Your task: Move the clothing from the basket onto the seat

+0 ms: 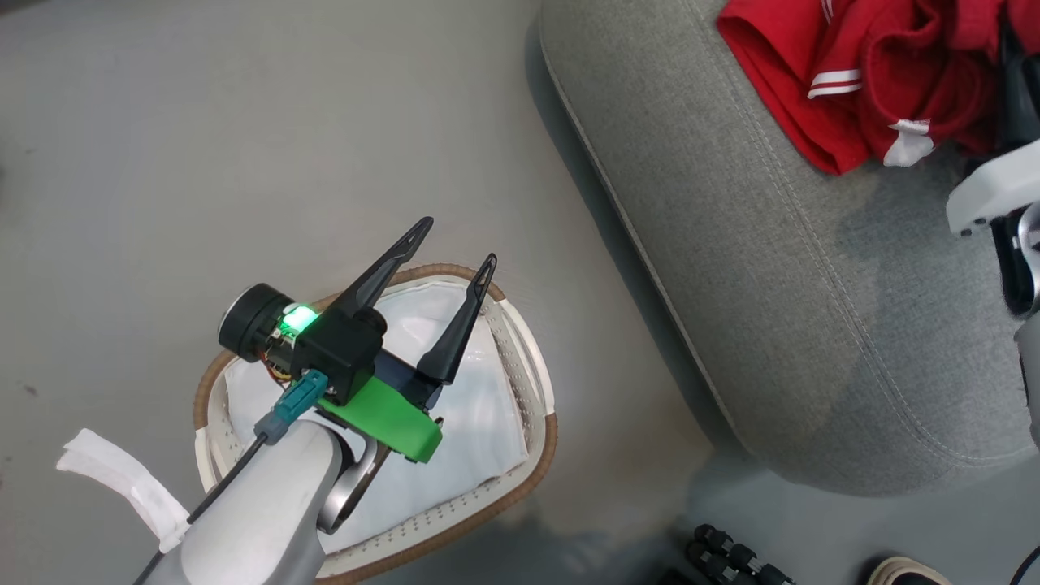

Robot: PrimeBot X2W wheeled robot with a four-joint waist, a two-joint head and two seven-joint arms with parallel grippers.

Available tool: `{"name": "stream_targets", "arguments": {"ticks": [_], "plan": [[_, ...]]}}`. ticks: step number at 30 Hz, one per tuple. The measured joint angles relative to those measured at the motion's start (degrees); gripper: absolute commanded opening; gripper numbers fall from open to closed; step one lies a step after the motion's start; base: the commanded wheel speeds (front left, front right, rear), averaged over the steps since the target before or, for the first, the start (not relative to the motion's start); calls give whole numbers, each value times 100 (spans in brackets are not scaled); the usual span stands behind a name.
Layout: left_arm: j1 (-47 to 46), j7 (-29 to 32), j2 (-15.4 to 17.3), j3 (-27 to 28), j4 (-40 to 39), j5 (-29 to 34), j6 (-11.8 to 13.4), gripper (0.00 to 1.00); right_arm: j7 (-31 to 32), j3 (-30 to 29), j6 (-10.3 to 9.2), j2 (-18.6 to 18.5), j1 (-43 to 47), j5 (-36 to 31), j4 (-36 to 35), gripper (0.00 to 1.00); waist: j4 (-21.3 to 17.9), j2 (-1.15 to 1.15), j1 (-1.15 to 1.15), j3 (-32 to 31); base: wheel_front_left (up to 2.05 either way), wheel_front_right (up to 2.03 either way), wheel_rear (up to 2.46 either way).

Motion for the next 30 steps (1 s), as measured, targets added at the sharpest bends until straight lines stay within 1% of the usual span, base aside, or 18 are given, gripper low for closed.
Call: {"name": "stream_targets", "arguments": {"ticks": [2, 3, 4, 5, 9, 15, 19, 21, 25, 30], "plan": [[28, 0, -34, 30, 38, -4, 0, 100, 0, -76, 0, 60, 223, -38, 8, 0, 50, 0, 0, -41, 0, 0, 0], [46, 0, -69, 59, 52, -8, 0, 100, 0, -148, 0, 83, 344, -62, 4, 28, 69, 0, 0, -79, 0, 0, 0], [63, 0, -104, 86, 71, -8, 0, 100, 0, -214, 0, 103, 453, -76, -8, 93, 81, 0, 0, -115, 0, 0, 0], [91, 0, -144, 110, 108, -9, 0, 100, 0, -277, 0, 130, 589, -92, -13, 100, 93, 0, 0, -166, 0, 0, 0], [232, 0, -279, 245, 227, 3, 0, 100, 0, -461, 0, 243, 1121, -132, -38, 100, 108, 0, 0, -432, 0, 0, 0], [626, 0, -539, 687, 385, 68, 0, 100, -1, -579, -1, 434, 1960, -213, -349, 100, 135, 0, -1, -926, 0, 0, 0], [925, 1, -701, 1135, 436, 198, 0, 100, 0, -414, -1, 561, 2385, -193, -644, 100, 206, 0, -1, -1266, 0, 0, 0], [1084, 0, -768, 1397, 441, 301, 0, 100, 0, -346, -1, 735, 2530, -154, -936, 100, 265, 0, -1, -1433, 0, 0, 0], [1315, 0, -876, 1864, 447, 478, 0, 100, -1, -152, -1, 907, 2647, -107, -1365, 100, 424, 0, -1, -1679, 0, 0, 0], [1541, 0, -1010, 2516, 506, 756, 0, 100, 0, 122, -1, 1138, 2656, -68, -1752, 100, 728, 0, -1, -1908, 0, 0, 0]]}}
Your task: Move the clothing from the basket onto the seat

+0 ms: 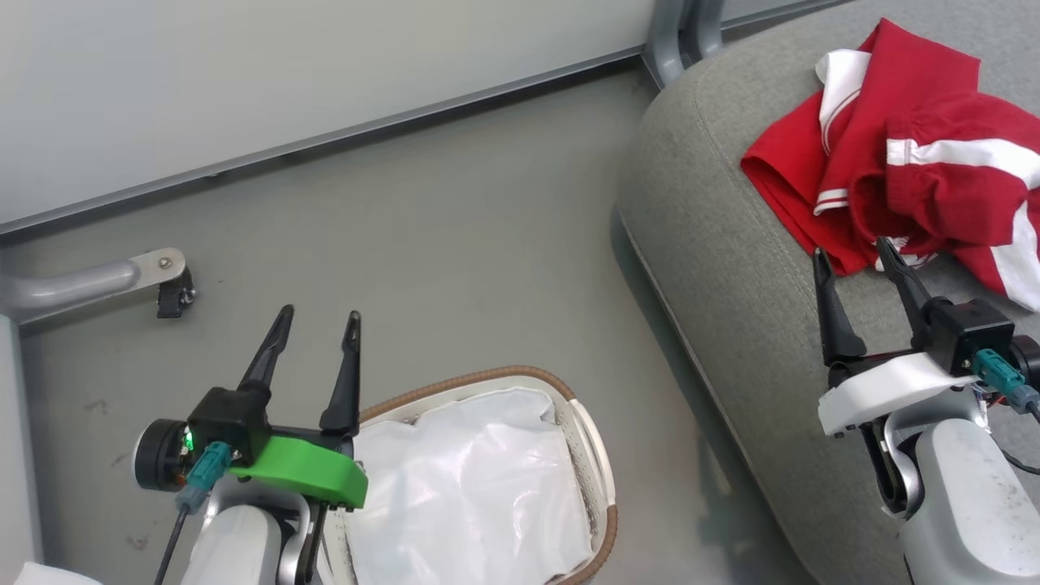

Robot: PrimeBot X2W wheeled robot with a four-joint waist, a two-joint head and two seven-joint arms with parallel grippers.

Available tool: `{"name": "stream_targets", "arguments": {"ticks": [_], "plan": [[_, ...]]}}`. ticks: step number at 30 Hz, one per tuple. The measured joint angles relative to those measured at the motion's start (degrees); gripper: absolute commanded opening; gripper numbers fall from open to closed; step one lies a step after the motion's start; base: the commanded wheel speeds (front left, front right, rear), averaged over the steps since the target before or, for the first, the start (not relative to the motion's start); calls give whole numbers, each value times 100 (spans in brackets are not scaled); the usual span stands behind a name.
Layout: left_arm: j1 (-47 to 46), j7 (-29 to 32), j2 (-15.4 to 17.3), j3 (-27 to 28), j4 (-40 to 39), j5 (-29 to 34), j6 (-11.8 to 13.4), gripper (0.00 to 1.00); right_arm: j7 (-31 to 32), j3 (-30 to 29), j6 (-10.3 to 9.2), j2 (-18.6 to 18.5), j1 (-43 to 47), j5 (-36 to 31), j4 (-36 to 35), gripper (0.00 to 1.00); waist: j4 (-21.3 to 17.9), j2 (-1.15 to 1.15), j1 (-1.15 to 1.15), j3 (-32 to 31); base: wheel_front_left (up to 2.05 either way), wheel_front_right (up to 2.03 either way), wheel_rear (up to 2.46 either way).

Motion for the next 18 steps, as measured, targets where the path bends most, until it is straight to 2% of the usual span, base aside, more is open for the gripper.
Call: {"name": "stream_targets", "arguments": {"ticks": [8, 18], "plan": [[316, 0, -181, 853, 130, 363, 22, 100, 0, 240, 0, 291, 126, 67, -290, 100, 477, 0, 0, -339, 0, 0, 0], [839, 0, -298, 1383, 280, 464, 18, 100, 0, 327, 0, 388, 582, 109, -227, 100, 853, 0, 0, -811, 0, 0, 0]]}}
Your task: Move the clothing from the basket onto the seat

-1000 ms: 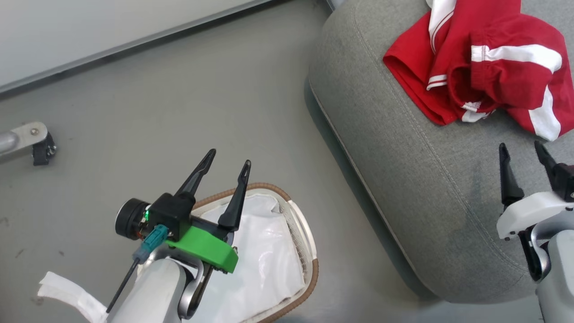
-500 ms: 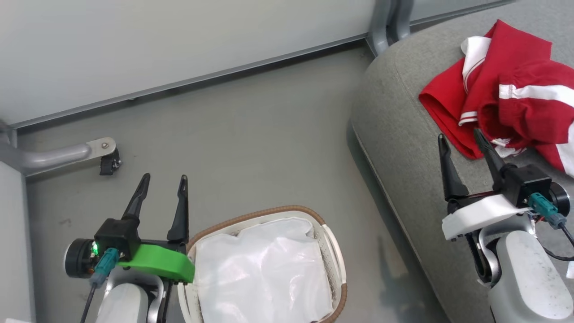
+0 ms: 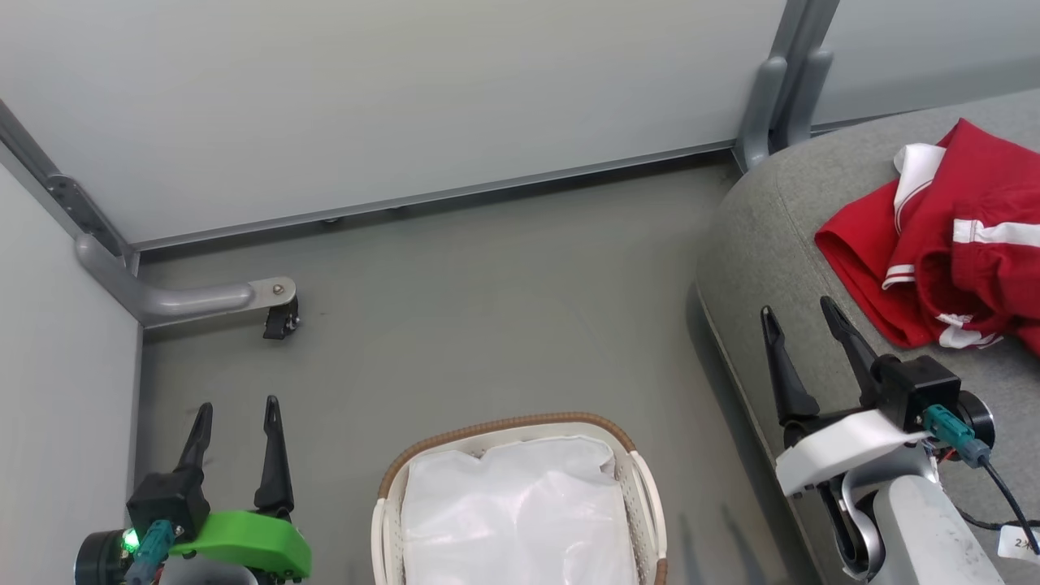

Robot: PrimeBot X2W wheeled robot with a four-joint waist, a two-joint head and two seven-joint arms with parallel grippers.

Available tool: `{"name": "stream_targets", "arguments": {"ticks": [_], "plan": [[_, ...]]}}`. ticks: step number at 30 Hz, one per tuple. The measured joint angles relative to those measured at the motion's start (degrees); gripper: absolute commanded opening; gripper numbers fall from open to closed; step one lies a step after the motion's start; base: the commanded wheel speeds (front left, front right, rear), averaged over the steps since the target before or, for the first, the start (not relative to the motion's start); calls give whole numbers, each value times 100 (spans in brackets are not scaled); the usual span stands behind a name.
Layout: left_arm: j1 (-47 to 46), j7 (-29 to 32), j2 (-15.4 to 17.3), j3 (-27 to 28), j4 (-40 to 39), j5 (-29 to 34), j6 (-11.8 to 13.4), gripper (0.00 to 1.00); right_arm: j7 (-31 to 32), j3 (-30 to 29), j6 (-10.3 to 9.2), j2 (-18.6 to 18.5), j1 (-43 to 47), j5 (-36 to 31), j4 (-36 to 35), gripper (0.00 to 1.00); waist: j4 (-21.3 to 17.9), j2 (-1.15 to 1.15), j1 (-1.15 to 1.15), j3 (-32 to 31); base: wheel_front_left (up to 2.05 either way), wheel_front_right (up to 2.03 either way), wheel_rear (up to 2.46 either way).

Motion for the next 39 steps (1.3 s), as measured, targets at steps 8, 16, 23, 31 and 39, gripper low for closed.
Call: {"name": "stream_targets", "arguments": {"ticks": [8, 16, 23, 31, 39], "plan": [[291, 0, -58, 74, -8, -121, -15, 0, 0, -73, 1, 49, 346, 41, 85, 0, 128, 0, 0, -255, 0, 0, 0], [334, 133, -126, 64, 245, -433, -15, 0, 134, -105, 1, 131, 524, 361, 345, 0, 133, 0, 0, -267, 0, 0, 0], [332, 325, -126, 108, 182, -1216, -15, 0, 328, -170, 1, 131, 525, 1128, 307, 0, 139, 0, 0, -280, 0, 0, 0], [324, 514, -126, 138, 112, -2014, -15, 0, 519, -242, 0, 131, 531, 1924, 249, 0, 146, 0, 0, -295, 0, 0, 0], [279, 705, -125, 170, 27, -2748, -15, 0, 705, -308, 0, 131, 539, 2668, 201, 0, 153, 0, 0, -310, 0, 0, 0]]}}
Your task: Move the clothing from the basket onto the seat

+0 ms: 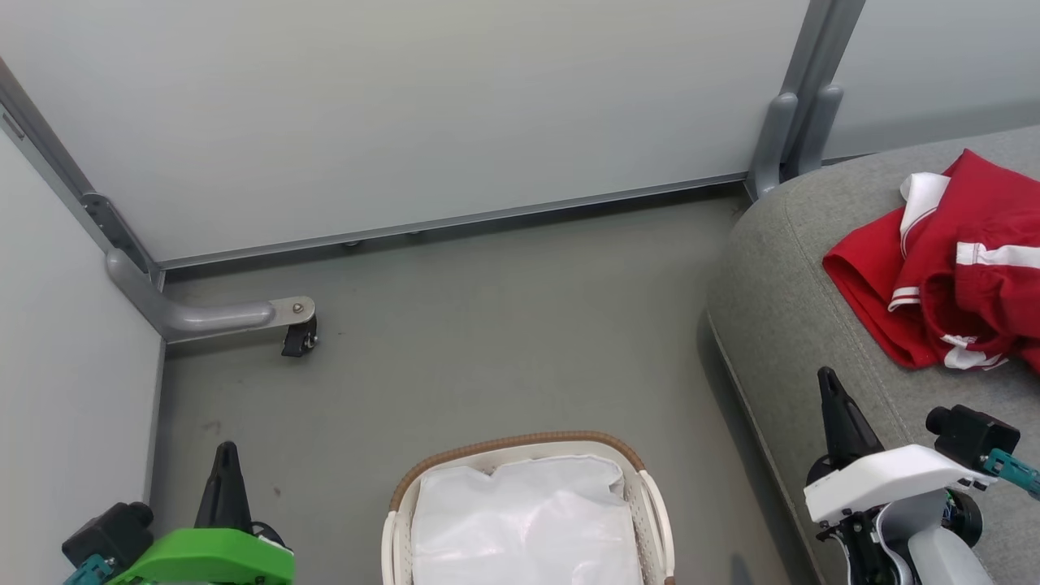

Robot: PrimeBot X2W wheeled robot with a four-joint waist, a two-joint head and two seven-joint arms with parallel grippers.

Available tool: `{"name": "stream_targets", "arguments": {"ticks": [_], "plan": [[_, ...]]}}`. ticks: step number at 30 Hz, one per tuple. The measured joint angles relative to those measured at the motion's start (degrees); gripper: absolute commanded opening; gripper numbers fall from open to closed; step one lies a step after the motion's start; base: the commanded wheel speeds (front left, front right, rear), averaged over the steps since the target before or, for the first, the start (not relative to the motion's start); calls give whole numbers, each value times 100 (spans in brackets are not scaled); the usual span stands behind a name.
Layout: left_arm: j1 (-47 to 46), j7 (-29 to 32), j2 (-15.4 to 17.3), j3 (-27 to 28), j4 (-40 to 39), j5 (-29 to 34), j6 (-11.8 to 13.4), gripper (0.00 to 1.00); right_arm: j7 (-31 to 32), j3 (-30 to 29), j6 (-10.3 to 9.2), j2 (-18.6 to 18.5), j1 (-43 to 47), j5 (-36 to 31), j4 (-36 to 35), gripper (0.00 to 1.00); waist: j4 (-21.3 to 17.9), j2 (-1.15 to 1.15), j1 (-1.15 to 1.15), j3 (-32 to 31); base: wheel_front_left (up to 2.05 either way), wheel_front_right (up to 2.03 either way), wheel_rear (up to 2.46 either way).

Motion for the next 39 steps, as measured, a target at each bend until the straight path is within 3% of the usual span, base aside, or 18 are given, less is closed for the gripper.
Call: {"name": "stream_targets", "arguments": {"ticks": [39], "plan": [[-218, 726, 1, 151, -258, -2811, 0, 0, 717, -267, 0, -1, 20, 2815, -176, 0, 34, 0, 0, -73, 0, 0, 0]]}}
